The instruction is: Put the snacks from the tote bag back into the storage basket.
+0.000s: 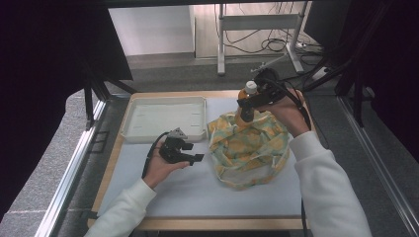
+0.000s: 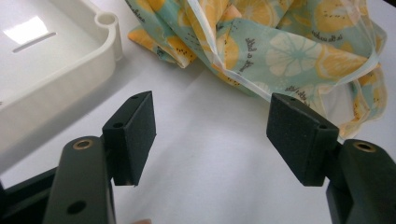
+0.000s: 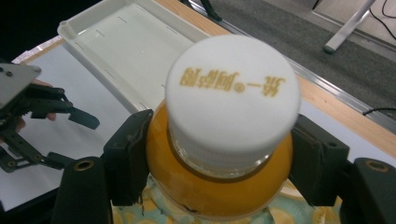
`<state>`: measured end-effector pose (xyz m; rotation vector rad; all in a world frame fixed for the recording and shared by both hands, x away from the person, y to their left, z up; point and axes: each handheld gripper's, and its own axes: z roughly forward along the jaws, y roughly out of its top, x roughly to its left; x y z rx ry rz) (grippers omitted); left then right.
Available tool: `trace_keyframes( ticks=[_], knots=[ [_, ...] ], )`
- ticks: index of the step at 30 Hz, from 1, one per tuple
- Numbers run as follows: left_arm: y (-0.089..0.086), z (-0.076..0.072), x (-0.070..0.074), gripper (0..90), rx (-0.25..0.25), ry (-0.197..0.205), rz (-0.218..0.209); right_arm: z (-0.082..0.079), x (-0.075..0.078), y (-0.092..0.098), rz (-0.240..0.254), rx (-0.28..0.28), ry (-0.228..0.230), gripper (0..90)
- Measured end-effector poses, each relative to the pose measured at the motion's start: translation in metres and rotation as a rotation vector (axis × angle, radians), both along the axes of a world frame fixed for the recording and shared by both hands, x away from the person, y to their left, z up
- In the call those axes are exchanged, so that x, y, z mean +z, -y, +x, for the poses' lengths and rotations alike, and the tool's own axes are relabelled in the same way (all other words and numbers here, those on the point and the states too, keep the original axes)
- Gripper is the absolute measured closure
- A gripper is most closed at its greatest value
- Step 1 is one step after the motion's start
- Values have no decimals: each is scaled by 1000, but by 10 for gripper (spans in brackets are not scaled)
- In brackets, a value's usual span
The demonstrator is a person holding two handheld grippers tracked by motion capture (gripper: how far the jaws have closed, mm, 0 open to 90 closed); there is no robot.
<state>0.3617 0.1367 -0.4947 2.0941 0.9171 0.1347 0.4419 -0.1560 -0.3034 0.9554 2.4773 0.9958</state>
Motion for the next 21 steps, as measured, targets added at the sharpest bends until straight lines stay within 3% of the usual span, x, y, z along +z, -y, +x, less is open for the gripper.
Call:
trace_keyframes(
  ticks=[21],
  knots=[
    [5,-2,-2,327,-19,2,13,3,4,-33,23,52,9,302]
  ],
)
